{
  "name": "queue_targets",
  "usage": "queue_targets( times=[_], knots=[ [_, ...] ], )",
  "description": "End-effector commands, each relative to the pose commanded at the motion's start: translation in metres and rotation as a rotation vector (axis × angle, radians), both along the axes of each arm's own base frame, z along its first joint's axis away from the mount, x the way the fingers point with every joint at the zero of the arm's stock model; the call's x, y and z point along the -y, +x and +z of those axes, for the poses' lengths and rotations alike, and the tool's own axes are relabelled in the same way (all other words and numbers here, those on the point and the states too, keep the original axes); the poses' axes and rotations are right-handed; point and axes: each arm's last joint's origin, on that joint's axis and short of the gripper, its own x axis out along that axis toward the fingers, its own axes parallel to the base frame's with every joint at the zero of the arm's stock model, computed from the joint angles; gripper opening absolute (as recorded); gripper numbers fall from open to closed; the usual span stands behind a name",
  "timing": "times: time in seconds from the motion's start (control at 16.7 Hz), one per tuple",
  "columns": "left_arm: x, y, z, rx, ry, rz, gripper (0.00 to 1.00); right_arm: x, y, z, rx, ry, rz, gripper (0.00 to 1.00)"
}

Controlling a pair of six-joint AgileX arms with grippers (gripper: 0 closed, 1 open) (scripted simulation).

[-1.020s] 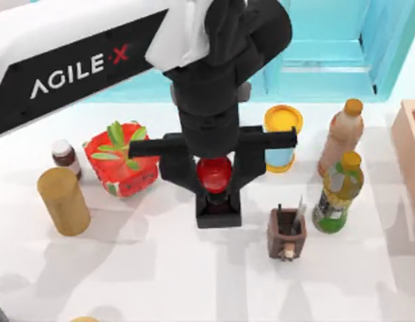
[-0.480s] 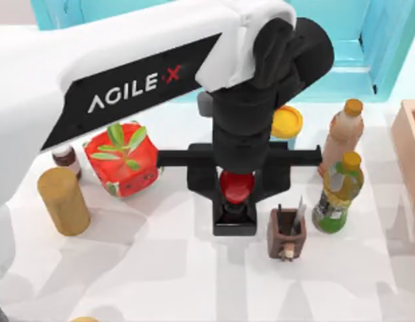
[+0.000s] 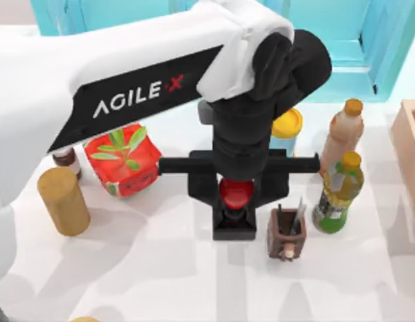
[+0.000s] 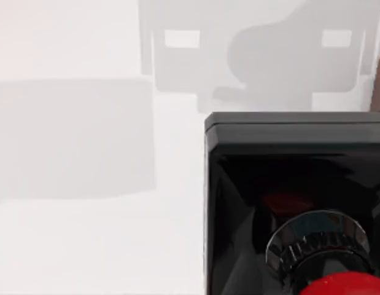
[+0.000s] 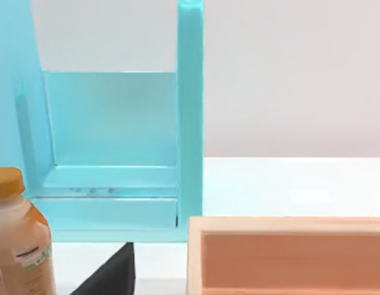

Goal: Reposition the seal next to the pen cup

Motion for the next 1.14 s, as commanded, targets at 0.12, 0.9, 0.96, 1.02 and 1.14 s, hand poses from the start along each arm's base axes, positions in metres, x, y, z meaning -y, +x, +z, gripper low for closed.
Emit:
queue_targets(
  times=[0.12, 0.9, 0.96, 1.02, 1.14],
  knots=[
    [0.0, 0.0, 0.0, 0.0, 0.0, 0.0, 0.15, 0.0, 0.0, 0.0, 0.0, 0.0, 0.0, 1.0],
    [0.0, 0.0, 0.0, 0.0, 0.0, 0.0, 1.0, 0.0, 0.0, 0.0, 0.0, 0.0, 0.0, 1.0],
    [0.0, 0.0, 0.0, 0.0, 0.0, 0.0, 1.0, 0.0, 0.0, 0.0, 0.0, 0.0, 0.0, 1.0],
    [0.0, 0.0, 0.0, 0.0, 0.0, 0.0, 1.0, 0.0, 0.0, 0.0, 0.0, 0.0, 0.0, 1.0],
    [0.0, 0.0, 0.0, 0.0, 0.0, 0.0, 1.0, 0.0, 0.0, 0.0, 0.0, 0.0, 0.0, 1.0]
  ],
)
